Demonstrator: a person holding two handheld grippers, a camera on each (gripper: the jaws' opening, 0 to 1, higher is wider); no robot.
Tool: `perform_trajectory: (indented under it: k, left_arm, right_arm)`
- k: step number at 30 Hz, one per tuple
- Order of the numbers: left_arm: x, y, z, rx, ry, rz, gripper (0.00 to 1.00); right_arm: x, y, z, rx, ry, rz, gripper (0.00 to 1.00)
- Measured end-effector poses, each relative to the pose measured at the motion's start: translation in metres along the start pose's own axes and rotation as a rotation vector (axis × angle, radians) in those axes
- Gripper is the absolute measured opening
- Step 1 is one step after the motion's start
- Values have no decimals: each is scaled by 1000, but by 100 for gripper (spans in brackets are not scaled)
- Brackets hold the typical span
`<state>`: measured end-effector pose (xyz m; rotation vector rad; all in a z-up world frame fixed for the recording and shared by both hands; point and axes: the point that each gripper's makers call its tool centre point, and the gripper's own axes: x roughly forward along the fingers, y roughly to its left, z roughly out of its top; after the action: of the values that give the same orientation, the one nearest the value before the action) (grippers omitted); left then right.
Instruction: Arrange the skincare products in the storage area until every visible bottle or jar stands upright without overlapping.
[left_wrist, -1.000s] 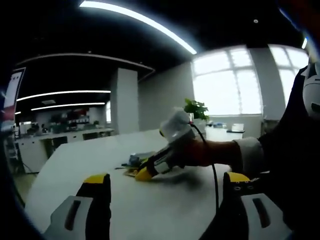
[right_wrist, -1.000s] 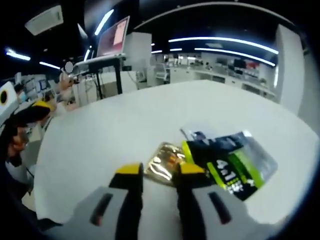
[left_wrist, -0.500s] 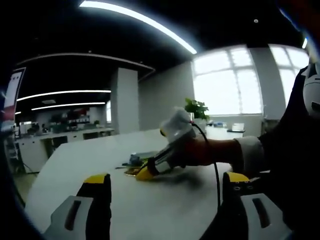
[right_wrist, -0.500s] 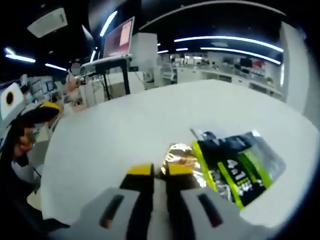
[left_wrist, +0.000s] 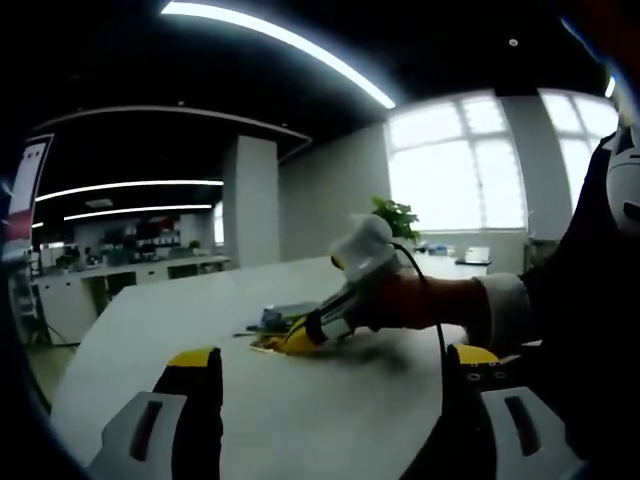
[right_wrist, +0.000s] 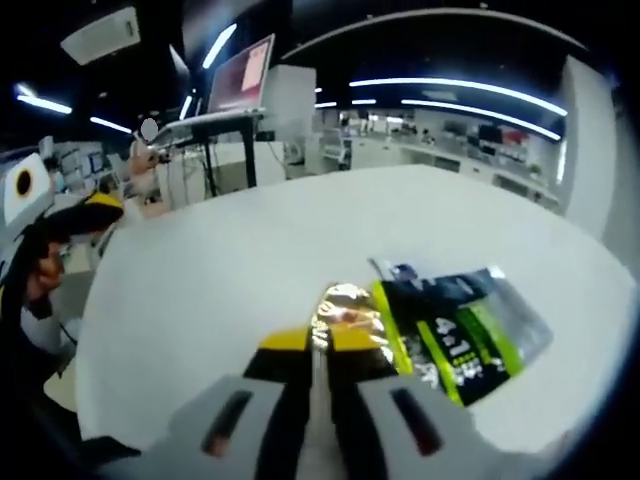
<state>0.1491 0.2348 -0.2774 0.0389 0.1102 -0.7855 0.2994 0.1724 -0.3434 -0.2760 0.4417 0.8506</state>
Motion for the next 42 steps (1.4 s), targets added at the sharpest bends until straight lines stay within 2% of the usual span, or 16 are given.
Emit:
perform_trajectory:
  k: [7, 11, 20, 26, 34, 42]
  left_arm:
    - [1, -1, -1, 0, 2, -2, 94]
    - [2, -1, -2, 2, 7, -3, 93]
    - [-1, -1, -2, 0, 9, 7, 93]
    - [-2, 0, -2, -2, 8, 11, 93]
    - [-5, 2, 0, -3, 4, 17, 93]
    - [-7, 5, 1, -7, -2, 26, 93]
  right_arm:
    - [-1, -13, -3, 32, 22, -48, 25]
    - [-2, -19, -5, 33, 39, -69, 25]
    - [2, -28, -5, 88, 20, -64, 24]
    - [13, -23, 2, 114, 12, -35, 24]
    - [26, -11, 10, 96, 20, 1, 23]
    - [36, -3, 15, 67, 17, 13, 16]
